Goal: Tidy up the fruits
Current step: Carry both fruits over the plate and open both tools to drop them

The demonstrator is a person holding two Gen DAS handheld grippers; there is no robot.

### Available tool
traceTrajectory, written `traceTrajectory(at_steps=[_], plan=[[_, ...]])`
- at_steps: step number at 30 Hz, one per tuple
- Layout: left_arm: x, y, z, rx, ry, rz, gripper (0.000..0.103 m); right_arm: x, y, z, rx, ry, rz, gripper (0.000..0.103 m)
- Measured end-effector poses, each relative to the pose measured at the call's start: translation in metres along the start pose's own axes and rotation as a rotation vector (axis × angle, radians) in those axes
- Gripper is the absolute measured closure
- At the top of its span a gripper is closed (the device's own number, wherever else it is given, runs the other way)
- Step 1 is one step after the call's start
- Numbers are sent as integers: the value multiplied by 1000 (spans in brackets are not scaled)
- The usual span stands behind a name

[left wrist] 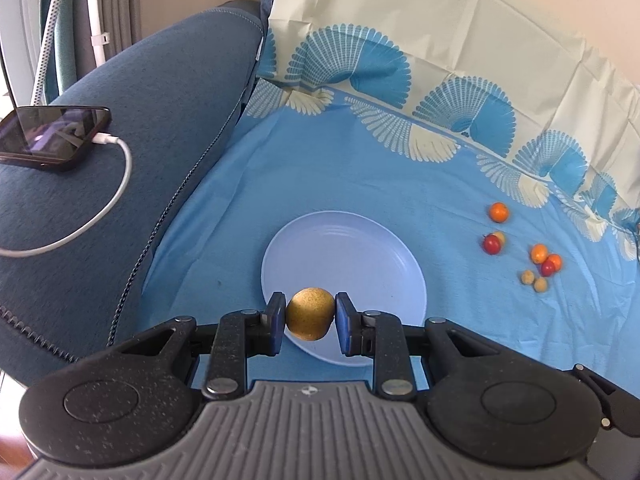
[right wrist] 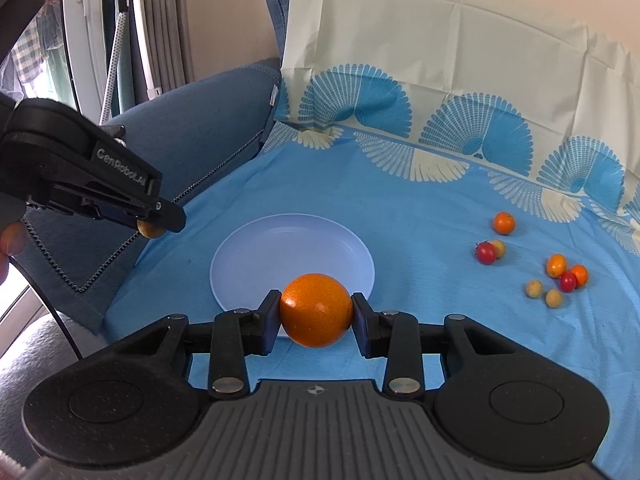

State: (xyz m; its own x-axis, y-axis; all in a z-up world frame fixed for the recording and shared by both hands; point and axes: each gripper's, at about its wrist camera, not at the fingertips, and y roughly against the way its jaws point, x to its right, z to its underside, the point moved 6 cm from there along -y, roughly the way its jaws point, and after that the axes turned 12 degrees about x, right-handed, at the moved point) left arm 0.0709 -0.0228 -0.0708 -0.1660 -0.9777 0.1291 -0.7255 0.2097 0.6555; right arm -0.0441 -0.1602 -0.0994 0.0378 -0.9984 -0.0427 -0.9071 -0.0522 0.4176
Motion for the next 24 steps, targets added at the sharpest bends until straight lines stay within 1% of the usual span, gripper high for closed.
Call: traceTrajectory(at_steps=[10,16,24], plan=[[4,-61,-7,-34,-27,-19,74,-3,-61,6,-42,27,0,64],[5,-91,-5,-58,-50,-41,74,0,-88,10,-63,39,0,64],[-1,-125,4,-97,-88,-100,74,-3,-113,20,-114,67,-17,64]])
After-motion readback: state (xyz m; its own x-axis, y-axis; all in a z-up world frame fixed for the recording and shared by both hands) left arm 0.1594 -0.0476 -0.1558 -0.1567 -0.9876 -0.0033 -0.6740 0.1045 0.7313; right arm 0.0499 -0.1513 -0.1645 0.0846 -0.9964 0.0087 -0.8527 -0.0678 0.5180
